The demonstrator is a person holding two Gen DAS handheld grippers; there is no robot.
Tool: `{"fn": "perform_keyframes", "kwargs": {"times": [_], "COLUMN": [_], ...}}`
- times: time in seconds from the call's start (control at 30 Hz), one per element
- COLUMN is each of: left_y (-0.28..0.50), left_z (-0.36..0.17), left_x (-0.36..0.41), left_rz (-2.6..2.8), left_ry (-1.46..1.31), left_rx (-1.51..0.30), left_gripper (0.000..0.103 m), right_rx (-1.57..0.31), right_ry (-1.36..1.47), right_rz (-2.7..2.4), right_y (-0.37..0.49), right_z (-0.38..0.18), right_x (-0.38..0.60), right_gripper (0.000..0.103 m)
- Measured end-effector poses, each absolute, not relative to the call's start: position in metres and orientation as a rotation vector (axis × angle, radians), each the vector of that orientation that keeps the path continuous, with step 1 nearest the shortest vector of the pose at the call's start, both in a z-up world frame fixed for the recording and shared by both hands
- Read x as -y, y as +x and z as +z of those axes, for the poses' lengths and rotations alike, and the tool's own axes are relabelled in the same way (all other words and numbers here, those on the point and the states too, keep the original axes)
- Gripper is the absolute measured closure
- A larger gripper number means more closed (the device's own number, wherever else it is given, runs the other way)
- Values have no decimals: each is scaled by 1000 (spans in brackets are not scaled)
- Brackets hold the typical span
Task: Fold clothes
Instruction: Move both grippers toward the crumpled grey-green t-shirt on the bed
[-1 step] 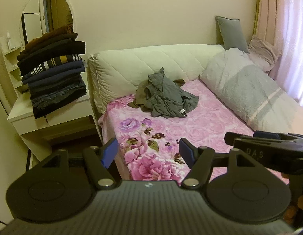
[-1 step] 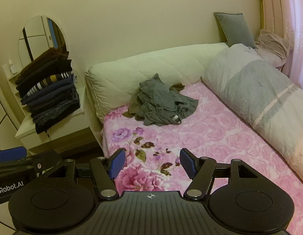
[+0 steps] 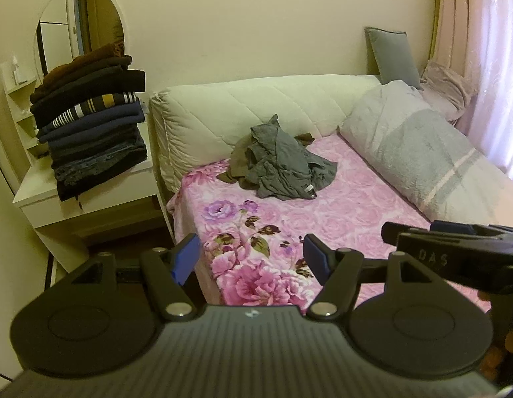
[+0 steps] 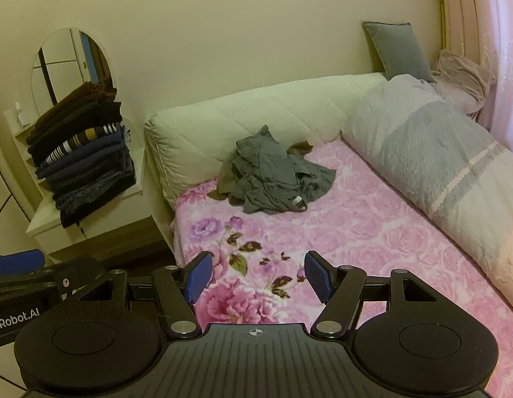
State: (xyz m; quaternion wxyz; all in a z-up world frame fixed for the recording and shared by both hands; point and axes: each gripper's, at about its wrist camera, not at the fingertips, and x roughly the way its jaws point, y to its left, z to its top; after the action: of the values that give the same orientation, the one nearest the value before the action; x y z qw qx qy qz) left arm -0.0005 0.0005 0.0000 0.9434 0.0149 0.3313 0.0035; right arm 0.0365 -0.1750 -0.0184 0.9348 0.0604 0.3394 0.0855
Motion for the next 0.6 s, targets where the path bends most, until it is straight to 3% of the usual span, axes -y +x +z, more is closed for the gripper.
{"fn": "perform_keyframes", "kwargs": {"times": [0.6], "left_y": [-7], "left_z": [3], "left_x": [1], "left_rz": [48], "left_ry": [28], "left_rx": [-681], "left_gripper": [37], "right_rx": [-671], "right_ry": [163], "right_rz": [186], "right_y": [38], "right_z": [-18], "right_x": [190], "right_gripper": [38]}}
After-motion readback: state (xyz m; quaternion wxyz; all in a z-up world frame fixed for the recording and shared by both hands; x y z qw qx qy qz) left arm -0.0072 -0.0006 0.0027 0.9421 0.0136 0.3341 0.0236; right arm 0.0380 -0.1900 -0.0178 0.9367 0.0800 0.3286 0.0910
